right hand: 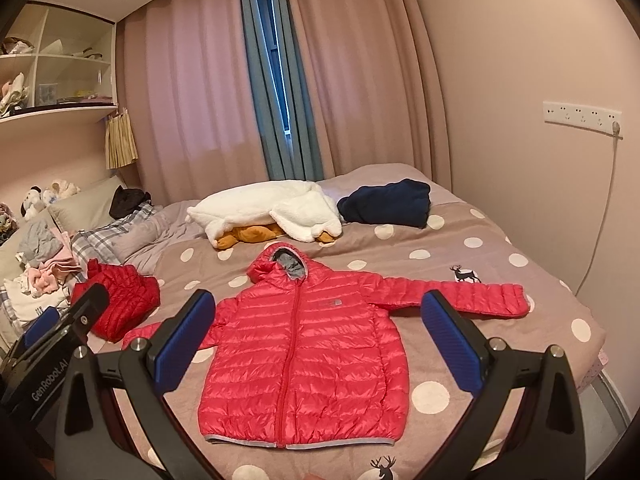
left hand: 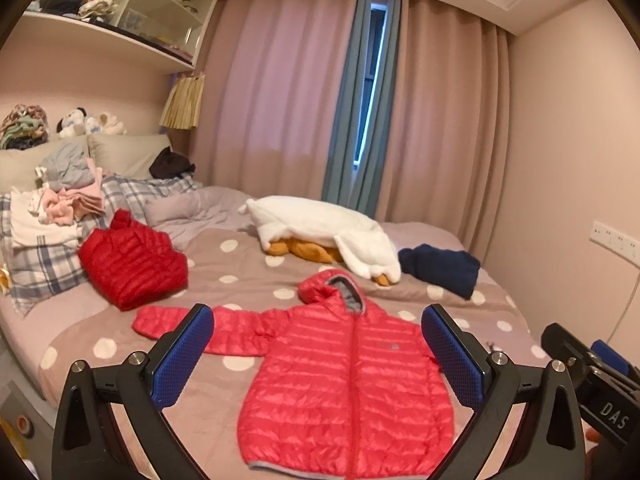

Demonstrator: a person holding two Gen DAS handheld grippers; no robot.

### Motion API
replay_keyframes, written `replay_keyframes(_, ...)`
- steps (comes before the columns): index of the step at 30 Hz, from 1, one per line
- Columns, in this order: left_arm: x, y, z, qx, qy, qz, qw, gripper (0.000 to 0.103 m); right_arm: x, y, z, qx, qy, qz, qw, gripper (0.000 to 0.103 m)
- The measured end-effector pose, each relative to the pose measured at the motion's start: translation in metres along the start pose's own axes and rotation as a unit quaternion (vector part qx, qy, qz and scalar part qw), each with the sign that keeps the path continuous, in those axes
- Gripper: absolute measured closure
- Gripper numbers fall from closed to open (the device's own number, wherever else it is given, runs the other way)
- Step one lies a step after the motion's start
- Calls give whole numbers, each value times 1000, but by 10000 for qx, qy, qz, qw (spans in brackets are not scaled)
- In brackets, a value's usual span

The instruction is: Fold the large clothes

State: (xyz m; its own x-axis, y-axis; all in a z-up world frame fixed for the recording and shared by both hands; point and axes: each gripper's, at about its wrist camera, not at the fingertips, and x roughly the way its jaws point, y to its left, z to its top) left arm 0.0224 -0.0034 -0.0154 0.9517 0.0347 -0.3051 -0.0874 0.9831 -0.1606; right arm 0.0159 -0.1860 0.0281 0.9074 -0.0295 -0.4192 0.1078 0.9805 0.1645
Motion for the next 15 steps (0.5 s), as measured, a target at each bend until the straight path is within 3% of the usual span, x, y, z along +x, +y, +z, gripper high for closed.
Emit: replay_keyframes(15, -10, 0, -2, 13, -79, 119, 9999, 0, 1, -3, 1, 22, 2, 64, 10000, 0)
